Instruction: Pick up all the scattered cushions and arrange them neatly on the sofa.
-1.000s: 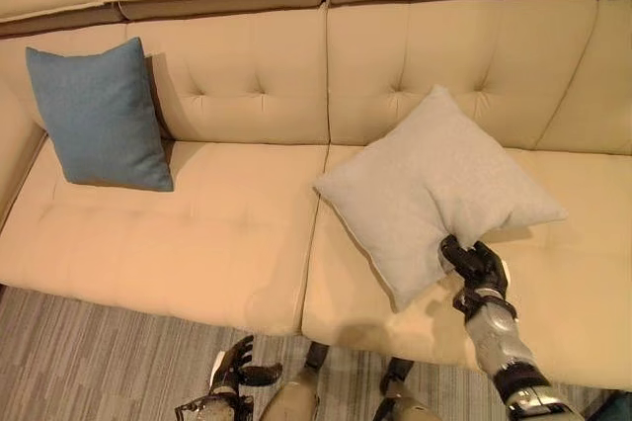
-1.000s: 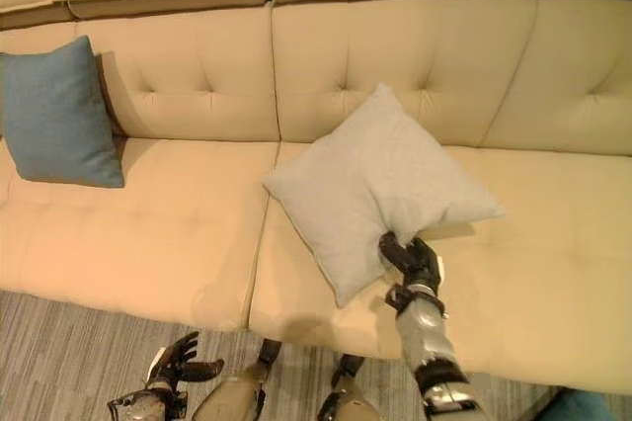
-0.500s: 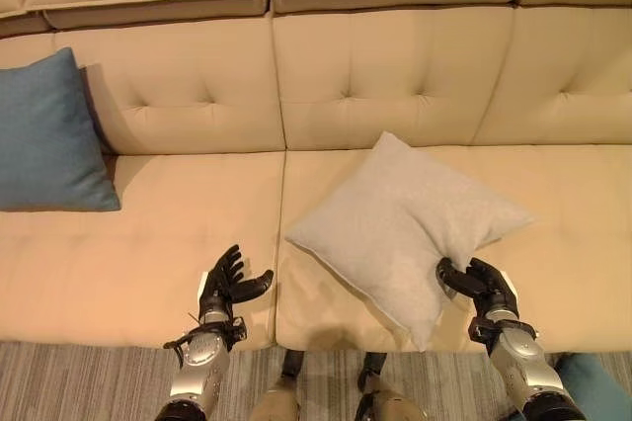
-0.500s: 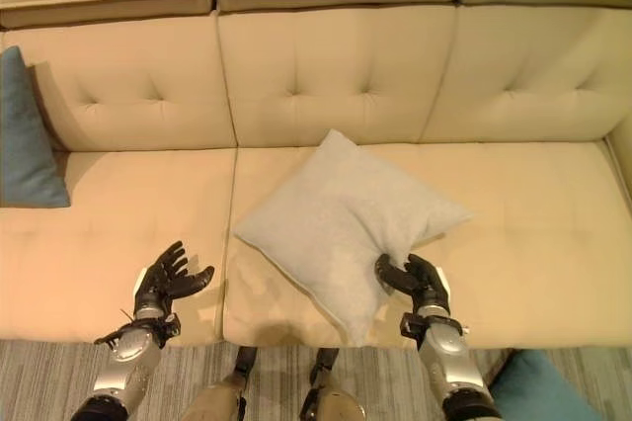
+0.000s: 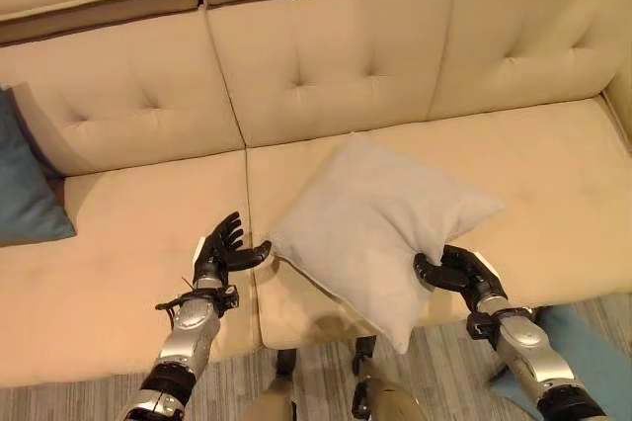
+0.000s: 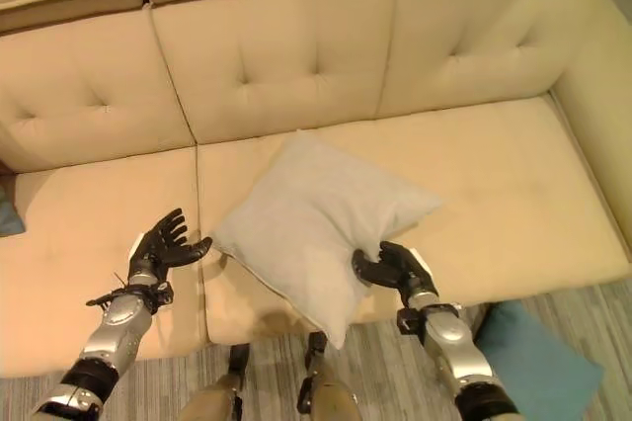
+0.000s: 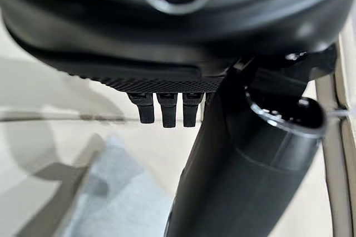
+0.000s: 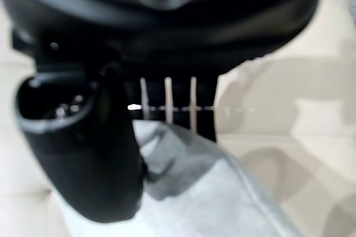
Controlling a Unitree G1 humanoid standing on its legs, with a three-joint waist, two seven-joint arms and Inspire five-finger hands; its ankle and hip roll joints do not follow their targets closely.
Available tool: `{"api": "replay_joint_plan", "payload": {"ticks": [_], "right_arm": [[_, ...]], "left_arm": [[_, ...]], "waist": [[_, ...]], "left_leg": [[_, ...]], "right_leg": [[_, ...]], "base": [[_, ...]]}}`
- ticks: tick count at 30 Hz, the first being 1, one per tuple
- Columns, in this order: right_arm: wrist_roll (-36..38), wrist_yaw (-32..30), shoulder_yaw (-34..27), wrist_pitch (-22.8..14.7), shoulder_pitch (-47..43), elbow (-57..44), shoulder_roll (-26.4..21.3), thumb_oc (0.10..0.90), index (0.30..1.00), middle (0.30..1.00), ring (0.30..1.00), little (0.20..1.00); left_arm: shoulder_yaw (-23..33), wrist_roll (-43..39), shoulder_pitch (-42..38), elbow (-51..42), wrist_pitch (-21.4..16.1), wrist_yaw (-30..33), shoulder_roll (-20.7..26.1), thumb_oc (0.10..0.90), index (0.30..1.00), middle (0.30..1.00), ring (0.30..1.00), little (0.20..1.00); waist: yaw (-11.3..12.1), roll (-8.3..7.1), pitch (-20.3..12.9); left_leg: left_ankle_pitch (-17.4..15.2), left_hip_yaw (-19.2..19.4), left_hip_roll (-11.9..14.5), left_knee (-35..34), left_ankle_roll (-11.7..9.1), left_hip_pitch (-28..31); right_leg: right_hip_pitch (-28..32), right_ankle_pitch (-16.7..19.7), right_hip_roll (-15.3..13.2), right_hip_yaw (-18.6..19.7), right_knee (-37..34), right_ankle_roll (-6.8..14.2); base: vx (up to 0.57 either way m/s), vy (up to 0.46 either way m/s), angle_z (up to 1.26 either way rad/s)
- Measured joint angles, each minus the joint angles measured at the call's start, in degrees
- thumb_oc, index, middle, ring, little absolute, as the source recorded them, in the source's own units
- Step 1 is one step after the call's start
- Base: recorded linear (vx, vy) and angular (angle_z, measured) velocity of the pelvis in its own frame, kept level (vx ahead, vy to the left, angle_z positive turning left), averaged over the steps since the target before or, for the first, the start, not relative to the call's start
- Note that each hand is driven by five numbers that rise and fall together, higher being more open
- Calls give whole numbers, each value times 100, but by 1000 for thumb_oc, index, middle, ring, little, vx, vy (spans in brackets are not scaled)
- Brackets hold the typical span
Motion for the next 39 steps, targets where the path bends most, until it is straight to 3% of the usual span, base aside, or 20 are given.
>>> {"api": "replay_joint_plan", "payload": {"ticks": [4,11,13,15,17,20,21,30,31,32,39], "right_arm": [[1,208,185,14,-71,-250,-227,400,300,300,300,300],[0,234,298,42,-257,-261,-258,400,300,300,300,300],[0,233,317,44,-346,-255,-258,400,300,300,300,300],[1,235,434,48,-592,-250,-258,400,300,300,300,300],[0,244,514,49,-712,-250,-257,400,300,300,300,300],[7,234,504,37,-794,-199,-257,400,300,300,300,300],[7,212,498,45,-905,-173,-257,400,300,300,300,300],[-6,67,307,53,-761,-178,-45,400,300,300,300,300],[-8,67,273,53,-749,-178,-53,400,300,300,300,300],[-54,43,145,53,-720,-201,-57,400,300,300,300,300],[-397,-60,-234,54,-432,-224,90,400,300,300,300,300]], "left_arm": [[-54,-116,-324,174,-1,-110,167,800,900,900,900,900],[-97,-187,-477,652,1,-173,190,800,900,900,900,900],[-104,-183,-610,942,-14,-208,192,800,900,900,900,900],[-105,-188,-934,1483,40,-277,262,800,900,900,900,900],[-114,-200,-1024,1519,90,-289,340,800,900,900,900,900],[-292,-401,-1152,1471,99,-378,406,800,900,900,900,900],[-426,-553,-1277,1396,113,-477,485,800,900,900,900,900],[-502,-1100,-833,657,251,-555,52,800,900,900,900,900],[-533,-1102,-804,656,253,-555,32,729,794,794,794,794],[-689,-1100,-788,585,260,-555,47,400,300,300,300,300],[-894,-995,-354,320,485,-670,46,400,300,300,300,300]], "waist": [[-154,-58,-34],[-219,-106,-9],[-282,-159,20],[-327,-317,108],[-312,-432,171],[-313,-487,214],[-300,-548,370],[-263,-481,498],[-258,-477,500],[-253,-458,512],[-150,-387,519]], "left_leg": [[13,32,9,3,18,-220],[13,195,13,-1,18,-290],[13,201,21,2,18,-380],[13,256,36,1,17,-467],[14,293,42,0,17,-491],[14,294,37,0,15,-627],[35,297,37,0,15,-682],[36,310,36,-9,14,-431],[36,311,27,-12,14,-398],[36,309,6,-20,14,-381],[50,321,10,-25,31,-203]], "right_leg": [[-235,42,15,19,1,-21],[-386,57,31,144,2,-36],[-474,75,42,151,2,-59],[-598,123,63,194,2,-56],[-641,139,72,239,2,-68],[-775,146,70,252,1,-60],[-841,176,71,271,1,-77],[-584,178,60,272,2,-81],[-554,177,54,279,2,-80],[-539,175,32,281,2,-77],[-384,173,16,302,0,-76]], "base": [[-42,18,-7],[-21,11,-11],[-37,1,-5],[-29,0,-12],[-23,-2,-9],[-25,-3,0],[0,0,0],[-1,0,0],[0,0,0],[0,0,0],[4,-10,-1]]}}
